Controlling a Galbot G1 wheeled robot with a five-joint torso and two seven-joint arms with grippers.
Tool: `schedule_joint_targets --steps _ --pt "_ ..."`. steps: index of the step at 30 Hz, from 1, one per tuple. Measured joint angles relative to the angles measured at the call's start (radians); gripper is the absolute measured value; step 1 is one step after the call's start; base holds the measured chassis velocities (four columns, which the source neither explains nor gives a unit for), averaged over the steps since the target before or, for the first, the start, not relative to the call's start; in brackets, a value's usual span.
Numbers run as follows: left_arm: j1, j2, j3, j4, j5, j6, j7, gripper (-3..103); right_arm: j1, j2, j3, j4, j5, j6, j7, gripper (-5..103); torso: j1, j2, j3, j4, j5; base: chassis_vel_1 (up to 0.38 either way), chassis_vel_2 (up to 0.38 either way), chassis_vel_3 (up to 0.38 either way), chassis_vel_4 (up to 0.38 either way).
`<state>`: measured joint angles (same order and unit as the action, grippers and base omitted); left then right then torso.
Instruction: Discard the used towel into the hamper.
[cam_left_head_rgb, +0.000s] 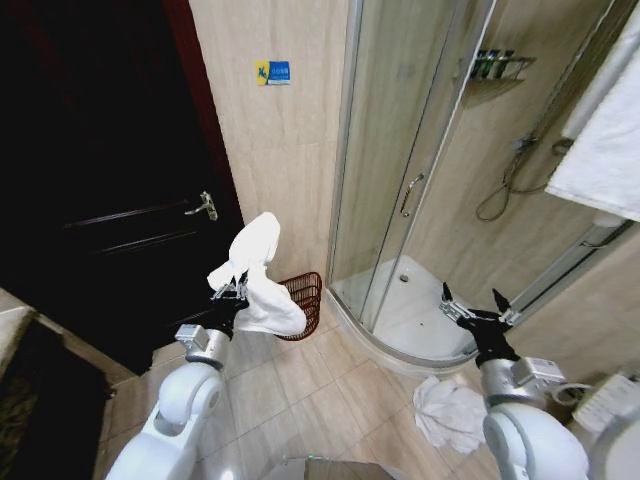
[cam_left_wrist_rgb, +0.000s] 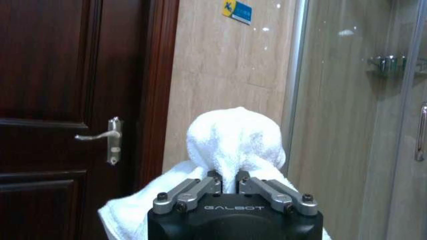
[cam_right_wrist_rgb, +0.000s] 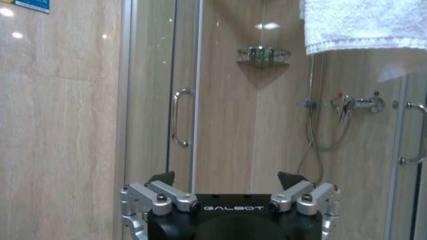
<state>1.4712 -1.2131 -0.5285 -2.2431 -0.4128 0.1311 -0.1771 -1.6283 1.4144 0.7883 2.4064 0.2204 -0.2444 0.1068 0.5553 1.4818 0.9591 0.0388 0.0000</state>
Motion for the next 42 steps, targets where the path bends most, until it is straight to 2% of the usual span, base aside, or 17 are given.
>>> schedule_joint_targets --steps 23,42 --pt "0.000 0.001 -0.002 0.019 0.006 -0.019 0.019 10 0.005 0.015 -0.013 -0.011 -0.011 0.002 -0.002 100 -0.071 -0.153 -0.082 -0.0002 0.0000 0.000 0.000 0.000 0.000" --pt "0.008 0.004 -0.002 0.021 0.006 -0.027 0.028 10 0.002 0.021 -0.018 -0.015 -0.017 0.004 -0.006 100 -0.118 -0.256 -0.138 -0.0002 -0.0001 0.000 0.000 0.000 0.000"
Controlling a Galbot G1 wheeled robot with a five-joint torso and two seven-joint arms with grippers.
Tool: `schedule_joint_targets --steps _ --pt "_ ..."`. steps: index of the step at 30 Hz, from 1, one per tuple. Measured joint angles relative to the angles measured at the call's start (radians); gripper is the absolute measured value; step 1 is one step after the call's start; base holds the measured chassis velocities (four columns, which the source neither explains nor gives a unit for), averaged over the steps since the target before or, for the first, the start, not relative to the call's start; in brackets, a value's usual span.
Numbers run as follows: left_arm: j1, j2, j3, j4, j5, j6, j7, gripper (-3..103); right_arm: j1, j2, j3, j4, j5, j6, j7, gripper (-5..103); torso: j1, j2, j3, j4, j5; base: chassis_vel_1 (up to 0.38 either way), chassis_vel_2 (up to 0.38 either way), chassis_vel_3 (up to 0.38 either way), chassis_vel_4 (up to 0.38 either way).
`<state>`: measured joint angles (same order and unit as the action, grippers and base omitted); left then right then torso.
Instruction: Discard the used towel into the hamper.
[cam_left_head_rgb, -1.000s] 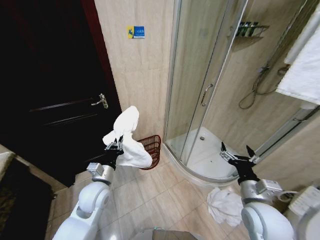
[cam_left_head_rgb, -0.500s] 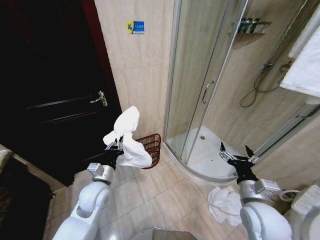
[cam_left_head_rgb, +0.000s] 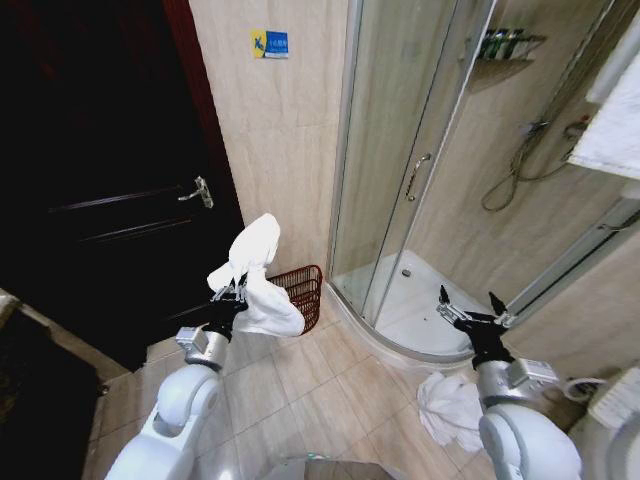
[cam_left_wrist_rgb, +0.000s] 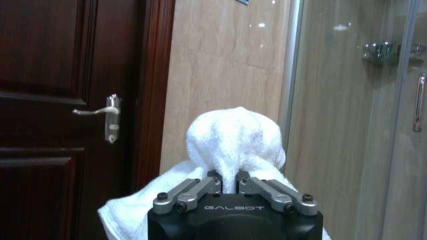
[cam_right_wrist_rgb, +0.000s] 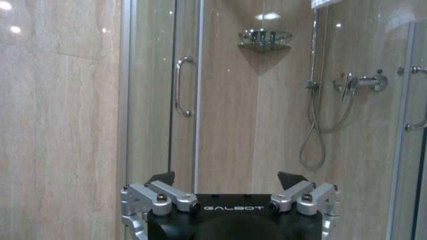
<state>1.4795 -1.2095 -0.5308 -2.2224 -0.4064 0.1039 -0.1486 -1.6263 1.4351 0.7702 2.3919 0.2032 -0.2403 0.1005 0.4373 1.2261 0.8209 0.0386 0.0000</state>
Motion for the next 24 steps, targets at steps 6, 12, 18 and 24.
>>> schedule_joint_targets --steps 6,12,18,24 --pt "0.000 0.006 0.000 0.000 0.000 -0.002 -0.001 10 -0.001 0.003 0.000 -0.002 -0.002 0.000 -0.002 100 -0.015 -0.031 -0.017 0.0000 0.0000 0.000 0.000 0.000 0.000" --pt "-0.008 0.009 0.003 0.000 -0.001 -0.003 0.000 10 0.008 0.008 -0.009 -0.005 -0.013 0.000 -0.004 100 -0.031 -0.068 -0.037 0.0000 0.0000 0.000 0.000 0.000 0.000" --pt "-0.016 0.011 0.005 0.003 -0.002 -0.003 0.006 10 0.014 0.009 -0.011 -0.005 -0.014 -0.002 -0.003 100 -0.043 -0.095 -0.052 0.0000 0.0000 0.000 0.000 0.000 0.000" --pt "-0.018 0.010 0.006 0.014 -0.002 -0.007 0.017 10 0.012 0.011 -0.009 -0.005 -0.015 -0.003 -0.001 100 -0.057 -0.124 -0.068 0.0000 0.0000 0.000 0.000 0.000 0.000"
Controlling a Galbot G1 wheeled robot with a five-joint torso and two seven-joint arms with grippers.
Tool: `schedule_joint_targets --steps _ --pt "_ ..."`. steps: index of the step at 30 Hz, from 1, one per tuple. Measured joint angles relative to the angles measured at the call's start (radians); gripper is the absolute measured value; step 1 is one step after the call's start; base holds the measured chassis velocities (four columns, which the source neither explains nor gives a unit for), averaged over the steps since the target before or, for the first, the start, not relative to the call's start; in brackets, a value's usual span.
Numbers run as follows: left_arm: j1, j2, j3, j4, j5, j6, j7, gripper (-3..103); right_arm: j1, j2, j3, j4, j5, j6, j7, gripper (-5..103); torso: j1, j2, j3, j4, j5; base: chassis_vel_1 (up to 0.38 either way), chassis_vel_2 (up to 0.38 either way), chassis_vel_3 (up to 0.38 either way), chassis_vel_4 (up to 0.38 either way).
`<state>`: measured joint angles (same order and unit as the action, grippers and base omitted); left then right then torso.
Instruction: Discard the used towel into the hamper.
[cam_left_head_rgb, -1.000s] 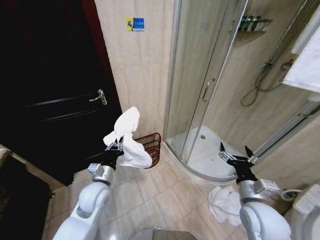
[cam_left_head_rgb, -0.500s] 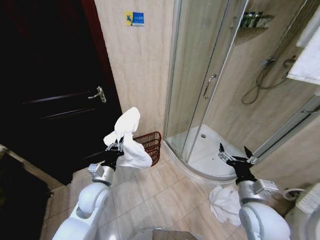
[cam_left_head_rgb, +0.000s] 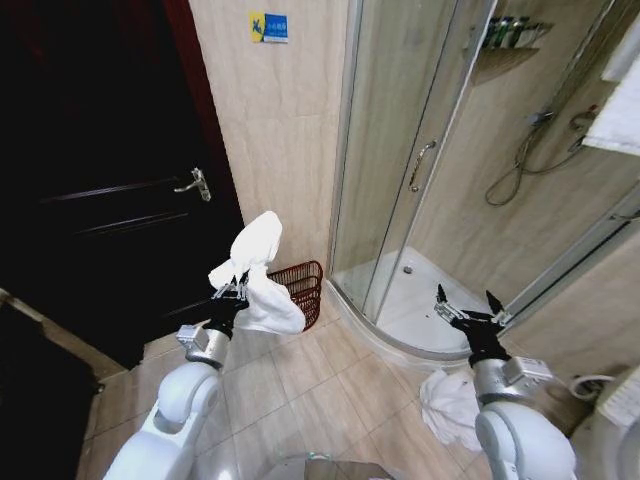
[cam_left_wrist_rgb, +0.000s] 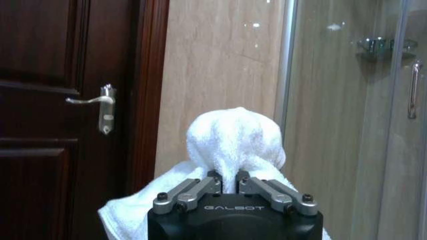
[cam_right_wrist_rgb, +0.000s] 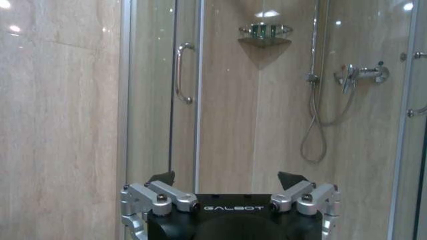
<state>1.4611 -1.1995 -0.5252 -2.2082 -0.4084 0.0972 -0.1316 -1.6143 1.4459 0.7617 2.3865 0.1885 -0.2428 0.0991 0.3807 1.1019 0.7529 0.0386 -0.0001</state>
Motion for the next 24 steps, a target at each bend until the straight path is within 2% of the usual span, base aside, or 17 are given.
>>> schedule_joint_targets --steps 24 --pt "-0.001 0.000 -0.003 0.021 0.000 -0.018 0.023 10 -0.012 0.013 0.001 0.010 -0.005 -0.012 0.016 100 -0.053 -0.117 -0.065 0.0000 0.0001 0.000 0.000 0.000 0.000"
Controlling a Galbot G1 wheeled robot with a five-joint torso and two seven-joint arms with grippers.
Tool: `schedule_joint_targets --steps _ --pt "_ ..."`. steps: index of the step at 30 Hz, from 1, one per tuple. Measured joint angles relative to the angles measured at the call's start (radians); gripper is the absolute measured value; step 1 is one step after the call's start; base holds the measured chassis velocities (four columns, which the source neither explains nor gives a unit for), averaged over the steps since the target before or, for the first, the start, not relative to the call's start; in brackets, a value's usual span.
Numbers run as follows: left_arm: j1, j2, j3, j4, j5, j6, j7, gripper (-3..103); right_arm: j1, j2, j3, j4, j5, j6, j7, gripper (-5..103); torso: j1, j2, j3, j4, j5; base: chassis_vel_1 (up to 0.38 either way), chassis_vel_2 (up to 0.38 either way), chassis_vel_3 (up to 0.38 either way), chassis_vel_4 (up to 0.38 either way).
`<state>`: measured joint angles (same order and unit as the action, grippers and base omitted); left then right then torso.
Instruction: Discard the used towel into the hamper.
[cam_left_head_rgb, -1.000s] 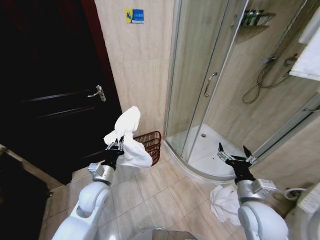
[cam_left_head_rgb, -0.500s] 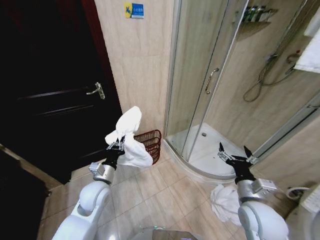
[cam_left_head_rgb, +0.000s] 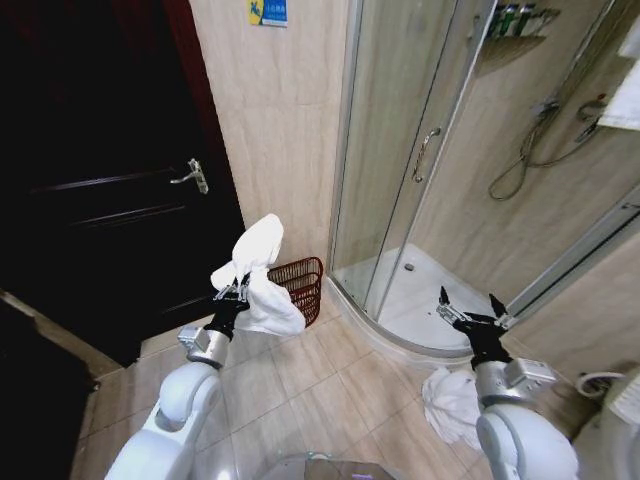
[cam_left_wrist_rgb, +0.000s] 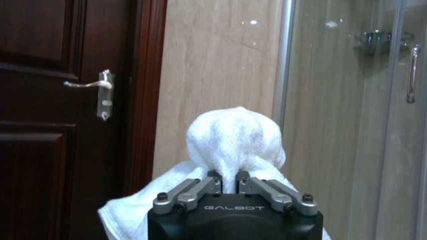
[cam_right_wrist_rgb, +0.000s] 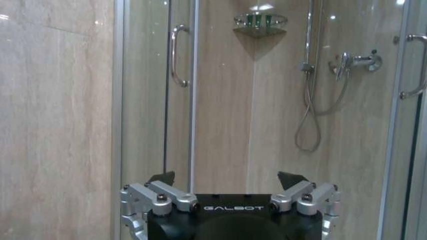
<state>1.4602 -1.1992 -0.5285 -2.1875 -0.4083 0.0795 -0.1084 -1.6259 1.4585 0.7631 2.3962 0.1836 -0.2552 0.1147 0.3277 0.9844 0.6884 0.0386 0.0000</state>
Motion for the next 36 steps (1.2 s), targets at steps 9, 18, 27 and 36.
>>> schedule_joint_targets --steps 9,18,27,36 --pt "0.002 -0.003 -0.001 0.027 0.018 -0.029 0.017 10 -0.008 0.011 -0.002 -0.002 -0.011 0.004 -0.002 100 -0.018 -0.041 -0.023 0.0000 0.0000 0.000 0.000 0.000 0.000" --pt "-0.047 0.009 -0.002 0.140 0.055 -0.080 0.020 10 0.021 -0.001 0.023 -0.093 -0.003 0.056 -0.068 100 -0.039 -0.089 -0.050 0.0000 0.0000 0.000 0.000 0.000 0.000" --pt "-0.048 0.007 0.002 0.166 0.026 -0.096 0.038 10 0.026 0.031 0.007 -0.112 -0.045 0.060 -0.071 100 -0.056 -0.127 -0.071 0.0000 0.0000 0.000 0.000 0.000 0.000" --pt "-0.043 0.008 0.010 0.178 0.002 -0.113 0.055 10 0.012 0.051 0.003 -0.083 -0.076 0.049 -0.065 100 -0.074 -0.168 -0.093 0.0000 0.0000 0.000 0.000 0.000 0.000"
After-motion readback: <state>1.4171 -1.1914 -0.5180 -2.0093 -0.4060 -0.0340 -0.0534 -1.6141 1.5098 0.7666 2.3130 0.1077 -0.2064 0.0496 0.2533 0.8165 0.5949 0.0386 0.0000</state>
